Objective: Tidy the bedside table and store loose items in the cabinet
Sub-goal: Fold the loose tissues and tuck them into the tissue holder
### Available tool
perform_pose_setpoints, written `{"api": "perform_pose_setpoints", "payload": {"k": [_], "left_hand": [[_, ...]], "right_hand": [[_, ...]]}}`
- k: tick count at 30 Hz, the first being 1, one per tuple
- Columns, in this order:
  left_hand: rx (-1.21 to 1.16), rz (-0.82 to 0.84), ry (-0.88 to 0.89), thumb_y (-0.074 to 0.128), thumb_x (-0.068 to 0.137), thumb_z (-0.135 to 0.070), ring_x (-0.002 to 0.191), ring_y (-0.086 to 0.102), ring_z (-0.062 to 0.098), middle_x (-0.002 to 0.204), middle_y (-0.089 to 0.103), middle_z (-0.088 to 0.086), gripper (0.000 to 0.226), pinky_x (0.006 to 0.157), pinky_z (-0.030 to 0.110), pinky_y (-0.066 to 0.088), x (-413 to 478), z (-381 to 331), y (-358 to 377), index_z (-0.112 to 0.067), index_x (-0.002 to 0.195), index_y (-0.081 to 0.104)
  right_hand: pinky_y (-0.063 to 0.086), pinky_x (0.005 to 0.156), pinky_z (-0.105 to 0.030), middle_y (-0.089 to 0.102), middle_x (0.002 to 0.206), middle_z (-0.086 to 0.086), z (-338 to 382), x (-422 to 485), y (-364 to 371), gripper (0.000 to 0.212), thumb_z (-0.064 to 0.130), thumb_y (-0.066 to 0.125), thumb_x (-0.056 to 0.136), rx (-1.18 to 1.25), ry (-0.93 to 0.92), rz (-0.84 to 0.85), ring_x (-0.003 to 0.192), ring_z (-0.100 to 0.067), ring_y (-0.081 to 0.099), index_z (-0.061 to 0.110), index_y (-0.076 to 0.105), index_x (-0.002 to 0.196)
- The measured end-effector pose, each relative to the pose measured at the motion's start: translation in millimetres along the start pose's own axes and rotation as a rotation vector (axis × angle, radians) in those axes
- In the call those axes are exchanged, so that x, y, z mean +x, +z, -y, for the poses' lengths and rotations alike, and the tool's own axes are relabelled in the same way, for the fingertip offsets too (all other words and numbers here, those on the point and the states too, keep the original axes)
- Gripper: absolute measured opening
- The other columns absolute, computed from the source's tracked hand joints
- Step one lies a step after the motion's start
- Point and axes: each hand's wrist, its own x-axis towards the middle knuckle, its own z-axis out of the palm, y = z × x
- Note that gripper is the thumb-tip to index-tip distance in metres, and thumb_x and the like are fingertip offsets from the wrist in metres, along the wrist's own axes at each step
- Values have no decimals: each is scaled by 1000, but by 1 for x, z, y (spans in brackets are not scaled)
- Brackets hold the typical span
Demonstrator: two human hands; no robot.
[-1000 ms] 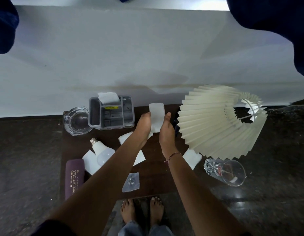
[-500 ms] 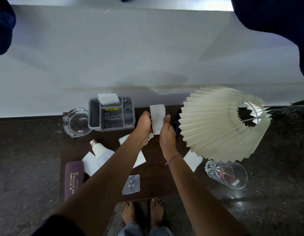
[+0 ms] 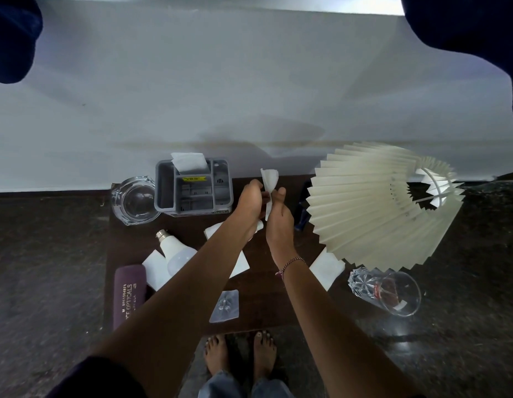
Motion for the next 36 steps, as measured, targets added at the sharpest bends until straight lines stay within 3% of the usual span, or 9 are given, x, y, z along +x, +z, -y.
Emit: {"api": "perform_pose_setpoints", "payload": {"k": [5,8,13,21,24,28,31,33,36], "left_hand": [[-45,11,49,33,95,-18,91,57,17,93,61,5,27,80,33,47,-7,-3,-2,-8,112,52],[25,-3,127,36,93,-13,94,58,19,101,62,11,28,93,40,49,-12,-6,-2,-5,110,56],[101,-165,230,49,92,-7,96,65,24,101,65,14,23,88,37,55,-20,-7,-8,-2,111,61],[173,-319,351,67,85,-15,81,68,20,100,71,13,25,76,29,57,-40,-20,-31,-3,107,68],[234,-386,401,67,84,-15,84,70,25,98,72,15,22,81,37,58,-46,-20,-41,-3,103,70],[276,-450,466,67,84,-16,79,71,27,85,73,12,16,81,41,58,-54,-21,-52,-5,93,73],[294,-493,533,67,84,-17,74,72,26,80,72,9,15,77,38,59,-60,-23,-61,-5,91,73],[307,-531,588,67,84,-17,76,72,24,89,74,11,18,78,37,59,-63,-25,-68,-5,96,73],[350,-553,664,67,83,-20,79,71,23,91,75,10,20,81,39,58,-67,-26,-76,-7,97,73]], "right_hand": [[41,65,-12,62,84,4,4,-9,-1,49,39,24,99,71,-99,-66,76,0,57,10,59,117],[47,79,-16,66,91,3,7,-17,2,45,37,26,99,119,-161,-105,90,-5,60,14,57,124],[51,94,-33,68,105,-7,9,-33,10,39,30,35,98,229,-196,-110,98,-11,63,10,59,121],[53,87,-20,67,117,-11,20,-49,19,31,14,51,93,236,-320,-90,108,-15,63,5,59,122],[52,82,-13,64,122,-8,21,-50,22,34,10,55,91,195,-344,-88,109,-11,62,6,57,124],[49,90,-12,58,130,-8,22,-55,24,36,10,51,93,110,-403,-173,117,-10,55,6,53,129],[50,92,-22,51,126,-6,29,-58,27,34,10,47,94,56,-468,-271,110,-13,55,9,53,128],[51,83,-24,50,114,-3,35,-63,32,31,11,46,95,125,-418,-252,97,-15,56,11,54,125],[52,81,-23,58,108,-9,42,-67,42,28,19,41,98,262,-201,-107,98,-18,59,7,53,120]]}}
